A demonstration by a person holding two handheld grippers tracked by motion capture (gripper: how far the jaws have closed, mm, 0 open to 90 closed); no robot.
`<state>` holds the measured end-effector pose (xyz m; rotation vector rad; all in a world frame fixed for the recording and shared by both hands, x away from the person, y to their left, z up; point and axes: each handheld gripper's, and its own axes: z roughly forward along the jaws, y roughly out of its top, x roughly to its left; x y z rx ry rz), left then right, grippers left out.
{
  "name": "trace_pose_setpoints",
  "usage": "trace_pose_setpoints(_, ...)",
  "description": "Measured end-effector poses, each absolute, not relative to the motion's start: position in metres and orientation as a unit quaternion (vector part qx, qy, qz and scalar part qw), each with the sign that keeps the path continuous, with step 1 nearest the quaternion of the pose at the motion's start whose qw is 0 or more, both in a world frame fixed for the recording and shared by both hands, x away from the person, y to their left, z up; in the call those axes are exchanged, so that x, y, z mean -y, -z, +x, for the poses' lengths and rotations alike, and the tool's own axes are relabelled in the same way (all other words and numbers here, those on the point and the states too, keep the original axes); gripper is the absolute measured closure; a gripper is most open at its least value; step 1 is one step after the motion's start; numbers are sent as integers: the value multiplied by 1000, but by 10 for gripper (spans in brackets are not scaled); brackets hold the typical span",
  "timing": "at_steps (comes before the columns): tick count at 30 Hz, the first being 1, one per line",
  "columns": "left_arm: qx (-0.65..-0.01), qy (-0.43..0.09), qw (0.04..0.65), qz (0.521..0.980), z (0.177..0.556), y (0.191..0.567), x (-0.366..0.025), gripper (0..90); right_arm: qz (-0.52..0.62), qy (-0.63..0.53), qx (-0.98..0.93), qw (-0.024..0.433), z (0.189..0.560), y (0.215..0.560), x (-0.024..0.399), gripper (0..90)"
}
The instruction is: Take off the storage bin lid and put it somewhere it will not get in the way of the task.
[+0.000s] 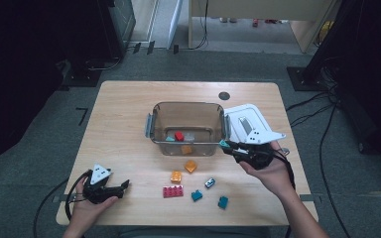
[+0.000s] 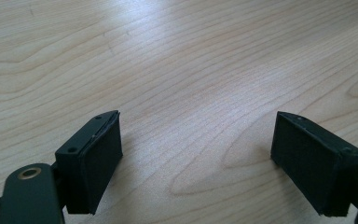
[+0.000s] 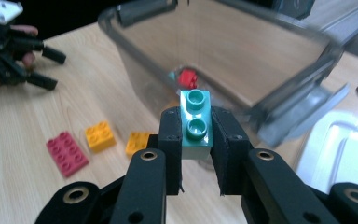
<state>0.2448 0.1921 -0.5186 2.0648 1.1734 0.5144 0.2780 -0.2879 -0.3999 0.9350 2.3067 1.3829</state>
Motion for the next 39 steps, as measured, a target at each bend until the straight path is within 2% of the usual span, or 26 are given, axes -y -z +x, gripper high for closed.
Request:
trace_pose_setpoints(12,-452,-199,348,797,245,519,-192,163,323,-485,-797,160,304,365,280,763)
trace_pose_setpoints(21,-452,-199,348,797,245,519,-192,163,317,-486,-798,163,321,352,269,763)
trace_pose_setpoints(39,-452,-198,348,797,245,519,-192,163,327,-474,-804,149,363,367,244,763)
